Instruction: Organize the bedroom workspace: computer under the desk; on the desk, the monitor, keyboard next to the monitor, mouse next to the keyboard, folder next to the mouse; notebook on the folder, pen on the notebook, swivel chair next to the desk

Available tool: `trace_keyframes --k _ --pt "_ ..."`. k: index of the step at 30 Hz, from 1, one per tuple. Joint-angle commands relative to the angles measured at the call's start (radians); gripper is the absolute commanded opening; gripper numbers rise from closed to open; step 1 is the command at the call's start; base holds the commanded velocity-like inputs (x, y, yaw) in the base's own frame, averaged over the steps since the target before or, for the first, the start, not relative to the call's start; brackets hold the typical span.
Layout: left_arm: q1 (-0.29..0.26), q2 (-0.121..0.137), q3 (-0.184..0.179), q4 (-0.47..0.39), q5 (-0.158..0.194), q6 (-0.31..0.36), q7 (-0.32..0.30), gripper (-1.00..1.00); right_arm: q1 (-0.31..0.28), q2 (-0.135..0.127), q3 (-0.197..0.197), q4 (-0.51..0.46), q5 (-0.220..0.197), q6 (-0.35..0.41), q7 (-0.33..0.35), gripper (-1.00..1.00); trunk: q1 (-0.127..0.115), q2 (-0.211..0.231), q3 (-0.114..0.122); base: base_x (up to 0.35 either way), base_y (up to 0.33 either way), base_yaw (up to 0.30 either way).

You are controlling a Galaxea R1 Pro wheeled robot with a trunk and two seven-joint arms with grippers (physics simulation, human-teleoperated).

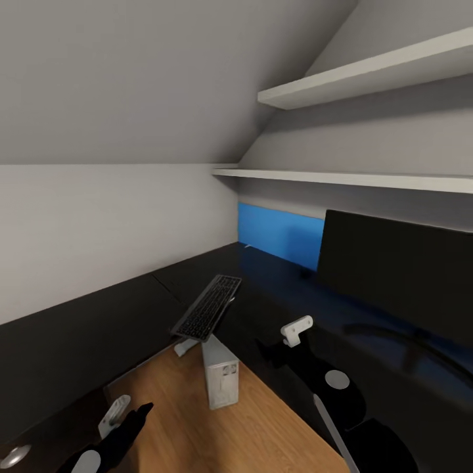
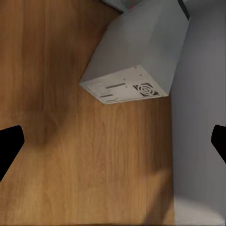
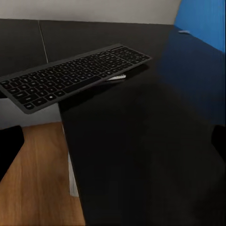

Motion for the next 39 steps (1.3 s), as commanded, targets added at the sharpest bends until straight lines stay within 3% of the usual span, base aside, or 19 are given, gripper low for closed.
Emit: trace_keyframes --k 1,26,27,31,36,37,39 --pt "0.000 0.000 0.001 -0.002 0.011 0.005 0.007 1.00 -0.001 -0.001 0.001 -0.001 0.001 0.005 0.003 1.00 0.000 -0.001 -0.001 0.033 0.041 -0.242" --pt "0.000 -0.001 0.001 -0.002 0.011 0.005 0.005 1.00 -0.001 -0.001 0.001 -0.001 0.002 0.003 0.003 1.00 0.000 -0.001 -0.001 0.003 0.004 -0.025" --pt "0.000 -0.031 0.003 -0.001 0.011 0.005 0.002 1.00 -0.001 -0.001 0.001 -0.001 0.002 0.003 0.003 1.00 0.000 -0.001 -0.001 0.000 0.000 -0.006" --pt "-0.001 -0.051 0.006 -0.008 0.018 0.005 -0.003 1.00 -0.001 -0.001 0.001 -0.001 0.002 0.003 0.003 1.00 0.000 -0.001 -0.001 0.000 0.000 -0.078" --pt "-0.001 -0.075 0.002 -0.042 0.138 0.003 -0.004 1.00 -0.001 -0.001 0.002 -0.001 0.002 0.004 0.003 1.00 0.000 -0.001 -0.001 0.000 0.000 -0.224" --pt "-0.002 -0.090 0.000 -0.055 0.176 -0.004 -0.001 1.00 -0.001 -0.001 0.002 -0.001 0.002 0.004 0.003 1.00 0.000 -0.001 -0.001 0.000 0.000 -0.247" --pt "-0.004 -0.106 -0.001 -0.072 0.200 -0.022 0.002 1.00 -0.001 -0.001 0.002 -0.001 0.002 0.004 0.003 1.00 0.000 -0.001 -0.001 0.000 0.000 -0.195"
